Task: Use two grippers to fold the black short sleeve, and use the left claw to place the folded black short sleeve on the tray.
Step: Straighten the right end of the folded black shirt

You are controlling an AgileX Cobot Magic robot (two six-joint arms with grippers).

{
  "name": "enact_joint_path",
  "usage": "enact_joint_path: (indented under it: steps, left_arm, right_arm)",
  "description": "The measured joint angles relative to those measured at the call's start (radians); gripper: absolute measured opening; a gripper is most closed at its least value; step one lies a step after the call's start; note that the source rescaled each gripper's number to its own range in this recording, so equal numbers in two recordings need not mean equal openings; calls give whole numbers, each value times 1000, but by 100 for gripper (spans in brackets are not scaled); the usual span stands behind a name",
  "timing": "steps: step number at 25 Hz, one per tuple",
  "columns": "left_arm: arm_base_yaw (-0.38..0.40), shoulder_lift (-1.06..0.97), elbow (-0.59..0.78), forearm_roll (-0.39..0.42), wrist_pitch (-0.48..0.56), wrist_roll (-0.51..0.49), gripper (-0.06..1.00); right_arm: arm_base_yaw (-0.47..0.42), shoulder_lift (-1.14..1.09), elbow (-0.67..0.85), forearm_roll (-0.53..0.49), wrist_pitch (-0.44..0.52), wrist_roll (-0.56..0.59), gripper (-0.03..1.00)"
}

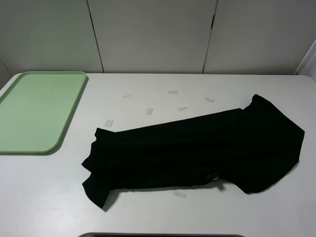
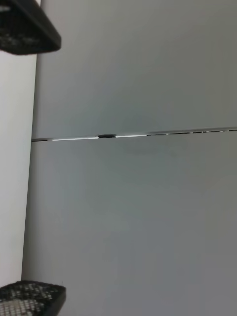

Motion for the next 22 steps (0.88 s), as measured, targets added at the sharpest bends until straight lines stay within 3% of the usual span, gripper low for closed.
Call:
enact_joint_path:
  steps: [3,8,13,17,22]
  left_arm:
    - [0,0,82,-21,-14,-3,66]
    - [0,0,94,-21,-20,-8,66]
    - [0,0,94,-21,-25,-8,66]
    - [0,0,94,-21,-27,-8,66]
    - [0,0,94,-21,-27,-8,66]
  right_arm:
    - [0,0,0,0,20,0,100]
    - [0,4,0,4,68,0,100]
    - [0,59,0,40,189,35,100]
    - [0,155,0,106,288,39,100]
    - [0,285,0,220,313,-26,100]
